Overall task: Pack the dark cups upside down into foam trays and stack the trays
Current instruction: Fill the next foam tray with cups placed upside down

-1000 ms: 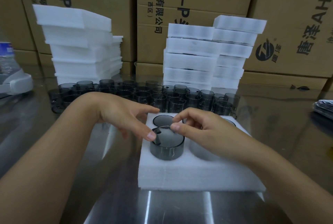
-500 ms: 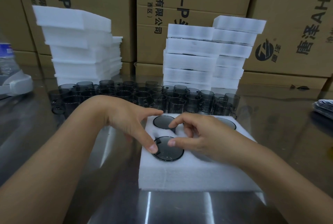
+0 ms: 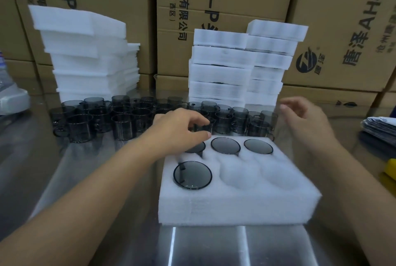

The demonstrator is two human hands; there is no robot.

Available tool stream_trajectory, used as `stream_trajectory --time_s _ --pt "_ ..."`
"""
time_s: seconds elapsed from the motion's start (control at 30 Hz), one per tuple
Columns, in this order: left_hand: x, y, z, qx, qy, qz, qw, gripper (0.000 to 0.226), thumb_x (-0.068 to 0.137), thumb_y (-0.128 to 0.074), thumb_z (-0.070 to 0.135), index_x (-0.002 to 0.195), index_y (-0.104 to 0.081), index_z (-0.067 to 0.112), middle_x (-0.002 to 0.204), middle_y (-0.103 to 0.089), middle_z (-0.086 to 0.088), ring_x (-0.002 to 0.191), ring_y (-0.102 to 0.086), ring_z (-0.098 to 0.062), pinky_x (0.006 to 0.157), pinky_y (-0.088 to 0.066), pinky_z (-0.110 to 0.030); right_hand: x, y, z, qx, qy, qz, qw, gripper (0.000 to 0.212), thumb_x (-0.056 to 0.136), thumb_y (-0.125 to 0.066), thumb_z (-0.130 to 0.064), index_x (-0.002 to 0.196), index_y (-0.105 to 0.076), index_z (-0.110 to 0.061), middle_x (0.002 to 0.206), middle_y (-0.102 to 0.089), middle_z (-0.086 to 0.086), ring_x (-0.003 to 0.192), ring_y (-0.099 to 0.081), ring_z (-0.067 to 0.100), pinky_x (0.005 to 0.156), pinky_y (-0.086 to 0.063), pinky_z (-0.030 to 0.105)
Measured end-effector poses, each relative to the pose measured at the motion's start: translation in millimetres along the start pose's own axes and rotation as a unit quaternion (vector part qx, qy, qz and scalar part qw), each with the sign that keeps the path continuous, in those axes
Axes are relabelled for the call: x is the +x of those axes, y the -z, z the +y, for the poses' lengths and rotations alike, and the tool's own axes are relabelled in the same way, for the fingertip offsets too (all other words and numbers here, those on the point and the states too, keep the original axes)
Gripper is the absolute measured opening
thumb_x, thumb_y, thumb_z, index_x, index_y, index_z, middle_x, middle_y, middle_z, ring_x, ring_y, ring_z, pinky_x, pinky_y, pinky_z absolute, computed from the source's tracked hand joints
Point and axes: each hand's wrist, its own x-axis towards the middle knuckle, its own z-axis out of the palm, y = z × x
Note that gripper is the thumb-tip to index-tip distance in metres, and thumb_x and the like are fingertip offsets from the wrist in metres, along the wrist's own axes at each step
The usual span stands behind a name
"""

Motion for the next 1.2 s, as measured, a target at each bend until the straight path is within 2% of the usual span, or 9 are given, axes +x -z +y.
stream_trajectory --time_s 0.1,0.27,0.5,0.57,0.67,0.8,0.9,1.03,1.2 --pt "-3 -12 5 -0.040 -0.039 0.035 0.998 0.018 0.086 -0.066 0.036 0.104 -0.070 0.035 0.081 -0.059 0.023 0.073 -0.053 0.013 0.068 -0.041 -0.006 1 -9 41 -0.083 -0.102 0.012 0.991 0.025 0.094 -0.059 -0.020 0.118 -0.063 -0.012 0.116 -0.064 0.014 0.106 -0.057 0.027 0.094 -0.043 0.037" --pt "-6 -21 7 0.030 -0.097 -0.047 0.994 0.017 0.091 -0.058 0.034 0.103 -0.070 0.032 0.103 -0.062 0.017 0.098 -0.054 -0.001 0.090 -0.047 -0.030 -4 -25 48 -0.108 -0.185 -0.050 0.976 0.028 0.090 -0.063 -0.030 0.109 -0.070 -0.011 0.111 -0.069 0.008 0.097 -0.059 0.021 0.083 -0.041 0.027" --pt "-5 -22 6 0.049 -0.112 -0.049 0.991 0.019 0.093 -0.055 0.034 0.102 -0.070 0.031 0.110 -0.061 0.018 0.103 -0.050 -0.004 0.093 -0.044 -0.033 -8 -33 40 -0.075 -0.180 -0.054 0.979 0.023 0.091 -0.064 -0.022 0.105 -0.071 -0.005 0.114 -0.068 0.011 0.113 -0.058 0.024 0.090 -0.041 0.027" --pt "-5 -21 6 0.054 -0.113 -0.047 0.991 0.019 0.093 -0.054 0.034 0.103 -0.070 0.032 0.110 -0.061 0.019 0.103 -0.049 -0.003 0.093 -0.044 -0.034 -7 -31 40 -0.059 -0.184 -0.047 0.980 0.022 0.091 -0.065 -0.021 0.104 -0.072 -0.005 0.104 -0.071 0.008 0.097 -0.063 0.018 0.082 -0.043 0.018" --pt "-5 -20 7 0.068 -0.120 -0.045 0.989 0.019 0.093 -0.053 0.034 0.105 -0.068 0.033 0.108 -0.061 0.018 0.103 -0.050 -0.002 0.093 -0.044 -0.034 -5 -29 39 -0.018 -0.186 -0.017 0.982 0.013 0.090 -0.066 -0.017 0.093 -0.072 -0.006 0.070 -0.065 -0.006 0.057 -0.054 -0.003 0.050 -0.038 0.002" --pt "-7 -19 8 0.077 -0.141 -0.030 0.987 0.020 0.093 -0.053 0.033 0.106 -0.069 0.032 0.104 -0.063 0.018 0.099 -0.051 -0.002 0.093 -0.044 -0.034 1 -25 33 0.024 -0.157 0.016 0.987 0.013 0.089 -0.067 -0.018 0.089 -0.075 -0.007 0.068 -0.069 -0.004 0.064 -0.064 0.008 0.071 -0.047 0.020" --pt "-7 -19 9 0.018 -0.141 -0.014 0.990 0.018 0.091 -0.057 0.030 0.101 -0.071 0.032 0.095 -0.065 0.016 0.091 -0.054 -0.003 0.077 -0.047 -0.025 6 -21 21 0.083 -0.112 0.028 0.990 0.013 0.088 -0.069 -0.019 0.076 -0.072 -0.022 0.072 -0.073 -0.002 0.073 -0.070 0.013 0.084 -0.054 0.030" --pt "-8 -15 13 -0.131 -0.113 0.021 0.985 0.015 0.089 -0.063 0.023 0.091 -0.072 0.035 0.080 -0.069 0.022 0.071 -0.059 0.007 0.061 -0.041 -0.006 2 -21 -4 0.228 -0.079 0.022 0.970 0.007 0.086 -0.071 -0.017 0.081 -0.075 -0.017 0.078 -0.075 0.003 0.079 -0.072 0.014 0.082 -0.055 0.031" --pt "-4 -9 23 -0.338 -0.030 0.082 0.937 0.021 0.091 -0.062 0.016 0.109 -0.066 0.026 0.098 -0.070 0.009 0.074 -0.066 -0.004 0.059 -0.051 -0.015 -18 -17 -43 0.324 -0.022 -0.047 0.945 0.014 0.086 -0.069 -0.011 0.076 -0.077 -0.017 0.080 -0.075 0.006 0.081 -0.073 0.016 0.069 -0.053 0.016"
